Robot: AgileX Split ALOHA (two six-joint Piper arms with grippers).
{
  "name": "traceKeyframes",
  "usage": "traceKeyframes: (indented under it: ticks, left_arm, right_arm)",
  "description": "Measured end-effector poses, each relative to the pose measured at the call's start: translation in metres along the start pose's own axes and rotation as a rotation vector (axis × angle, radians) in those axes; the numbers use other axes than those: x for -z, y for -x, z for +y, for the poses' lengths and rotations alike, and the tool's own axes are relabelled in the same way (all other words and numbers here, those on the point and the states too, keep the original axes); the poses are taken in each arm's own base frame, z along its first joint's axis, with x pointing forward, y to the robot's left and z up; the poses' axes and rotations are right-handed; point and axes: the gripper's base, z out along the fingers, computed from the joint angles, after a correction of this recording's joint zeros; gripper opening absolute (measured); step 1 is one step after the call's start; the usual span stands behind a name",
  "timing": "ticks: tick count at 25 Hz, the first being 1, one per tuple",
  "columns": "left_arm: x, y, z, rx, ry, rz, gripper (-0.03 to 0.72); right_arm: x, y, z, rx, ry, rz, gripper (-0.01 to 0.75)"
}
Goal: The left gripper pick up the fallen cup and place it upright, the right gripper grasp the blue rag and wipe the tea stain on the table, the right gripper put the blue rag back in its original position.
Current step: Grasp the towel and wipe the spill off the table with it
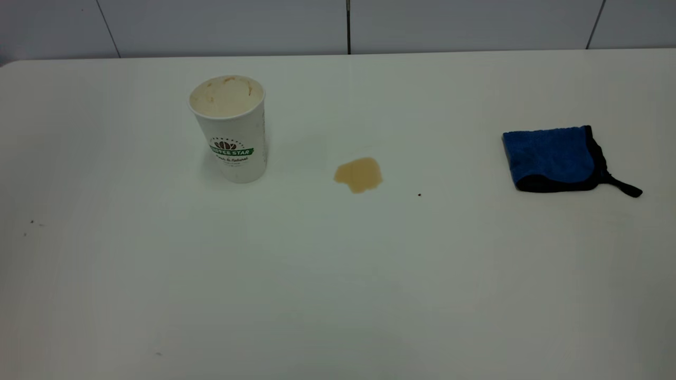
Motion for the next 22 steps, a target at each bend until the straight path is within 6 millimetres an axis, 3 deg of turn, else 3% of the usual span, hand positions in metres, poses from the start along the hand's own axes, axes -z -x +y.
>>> traceKeyframes:
  ticks: [4, 10, 15, 22]
  left_arm:
    - [0.010, -0.060, -0.005, -0.006, 0.010, -0.111, 0.584]
    - [0.010, -0.125, -0.002, 0.081, 0.098, -0.253, 0.584]
    - [0.001, -0.157, -0.005, 0.121, 0.128, -0.288, 0.584]
    - [-0.001, -0.177, -0.009, 0.120, 0.136, -0.373, 0.584]
  right_arm:
    - [0.000, 0.000, 0.000, 0.000, 0.000, 0.000, 0.238]
    - [0.000, 0.000, 0.000, 0.000, 0.000, 0.000, 0.238]
    - [0.000, 0.000, 0.000, 0.000, 0.000, 0.000, 0.238]
    - [0.000, 0.000, 0.000, 0.000, 0.000, 0.000, 0.238]
